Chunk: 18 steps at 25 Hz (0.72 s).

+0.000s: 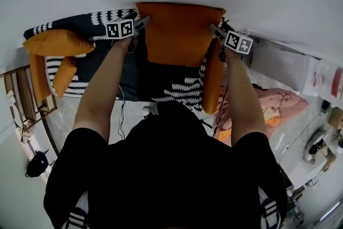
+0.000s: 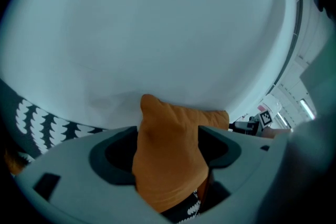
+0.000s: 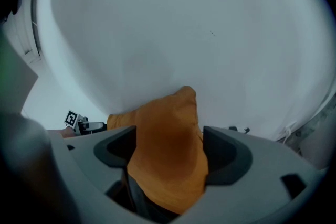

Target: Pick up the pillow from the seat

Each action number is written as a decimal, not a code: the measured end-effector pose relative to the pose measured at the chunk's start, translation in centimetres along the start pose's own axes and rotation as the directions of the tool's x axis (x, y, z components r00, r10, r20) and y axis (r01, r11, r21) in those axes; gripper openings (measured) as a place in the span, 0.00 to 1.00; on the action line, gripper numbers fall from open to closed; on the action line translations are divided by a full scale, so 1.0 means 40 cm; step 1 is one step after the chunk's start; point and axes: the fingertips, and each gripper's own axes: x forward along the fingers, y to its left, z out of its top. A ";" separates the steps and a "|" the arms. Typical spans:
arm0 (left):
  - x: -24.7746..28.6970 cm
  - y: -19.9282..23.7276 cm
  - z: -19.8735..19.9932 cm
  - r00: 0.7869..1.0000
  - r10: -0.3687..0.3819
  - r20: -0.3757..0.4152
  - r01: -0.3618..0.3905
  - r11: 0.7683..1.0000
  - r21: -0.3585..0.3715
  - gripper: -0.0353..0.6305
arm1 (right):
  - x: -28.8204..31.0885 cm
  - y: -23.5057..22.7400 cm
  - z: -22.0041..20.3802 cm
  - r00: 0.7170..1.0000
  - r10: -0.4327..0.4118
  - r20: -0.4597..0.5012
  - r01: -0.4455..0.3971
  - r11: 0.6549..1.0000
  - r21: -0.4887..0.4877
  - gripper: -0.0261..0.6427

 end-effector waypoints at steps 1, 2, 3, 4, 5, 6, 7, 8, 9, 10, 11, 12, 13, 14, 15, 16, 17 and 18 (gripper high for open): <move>0.006 0.002 -0.003 1.000 0.000 0.000 0.000 1.000 -0.010 0.59 | 0.004 -0.004 0.001 1.000 0.003 -0.002 -0.003 1.000 -0.006 0.62; 0.012 0.006 -0.004 1.000 0.001 0.002 -0.001 1.000 -0.017 0.60 | 0.010 -0.007 0.002 1.000 0.007 -0.005 -0.007 1.000 -0.011 0.63; 0.017 0.011 -0.003 1.000 0.002 0.004 -0.002 1.000 -0.021 0.60 | 0.018 -0.009 0.003 1.000 0.011 -0.007 -0.011 1.000 -0.013 0.63; 0.021 0.013 -0.003 1.000 0.003 0.004 -0.003 1.000 -0.021 0.60 | 0.025 -0.010 0.004 1.000 0.015 -0.008 -0.016 1.000 -0.010 0.64; 0.025 0.013 -0.002 1.000 0.003 0.002 -0.003 1.000 -0.020 0.61 | 0.030 -0.013 0.006 1.000 0.018 -0.008 -0.018 1.000 -0.004 0.64; 0.029 0.012 -0.002 1.000 0.002 -0.001 -0.002 1.000 -0.018 0.61 | 0.033 -0.017 0.008 1.000 0.020 -0.005 -0.020 1.000 0.003 0.64; 0.034 0.009 -0.002 1.000 0.001 -0.004 -0.001 1.000 -0.017 0.61 | 0.035 -0.021 0.009 1.000 0.021 -0.003 -0.021 1.000 0.010 0.64; 0.038 0.007 -0.003 1.000 0.000 -0.008 -0.001 1.000 -0.016 0.61 | 0.037 -0.024 0.010 1.000 0.024 -0.001 -0.024 1.000 0.015 0.64; 0.040 0.006 -0.004 1.000 0.001 -0.010 -0.001 1.000 -0.017 0.61 | 0.040 -0.025 0.010 1.000 0.029 -0.002 -0.029 0.999 0.019 0.64; 0.042 0.007 -0.004 1.000 0.002 -0.011 -0.002 1.000 -0.019 0.61 | 0.045 -0.024 0.010 0.999 0.037 -0.002 -0.037 0.999 0.021 0.65; 0.043 0.008 -0.005 1.000 0.002 -0.013 -0.002 1.000 -0.021 0.61 | 0.050 -0.023 0.010 0.999 0.046 -0.002 -0.046 0.999 0.024 0.65; 0.045 0.010 -0.006 1.000 0.001 -0.014 -0.001 1.000 -0.024 0.61 | 0.055 -0.022 0.010 0.999 0.055 0.000 -0.055 0.998 0.027 0.65; 0.049 0.010 -0.008 1.000 -0.001 -0.016 0.001 1.000 -0.027 0.61 | 0.060 -0.023 0.009 0.998 0.061 0.000 -0.061 0.998 0.032 0.65; 0.054 0.011 -0.010 1.000 -0.003 -0.017 0.003 1.000 -0.030 0.61 | 0.064 -0.026 0.007 0.998 0.066 0.000 -0.066 0.997 0.038 0.65; 0.058 0.012 -0.012 1.000 -0.005 -0.018 0.004 0.999 -0.035 0.61 | 0.069 -0.028 0.006 0.998 0.070 -0.001 -0.070 0.997 0.045 0.65; 0.061 0.013 -0.013 1.000 -0.005 -0.019 0.004 0.999 -0.039 0.61 | 0.073 -0.029 0.005 0.997 0.075 -0.003 -0.075 0.996 0.053 0.65; 0.061 0.015 -0.013 1.000 -0.004 -0.018 0.003 0.999 -0.042 0.61 | 0.078 -0.029 0.005 0.997 0.081 -0.005 -0.081 0.995 0.062 0.65; 0.062 0.015 -0.013 1.000 -0.002 -0.018 0.002 0.999 -0.045 0.61 | 0.082 -0.027 0.005 0.996 0.088 -0.006 -0.087 0.994 0.072 0.65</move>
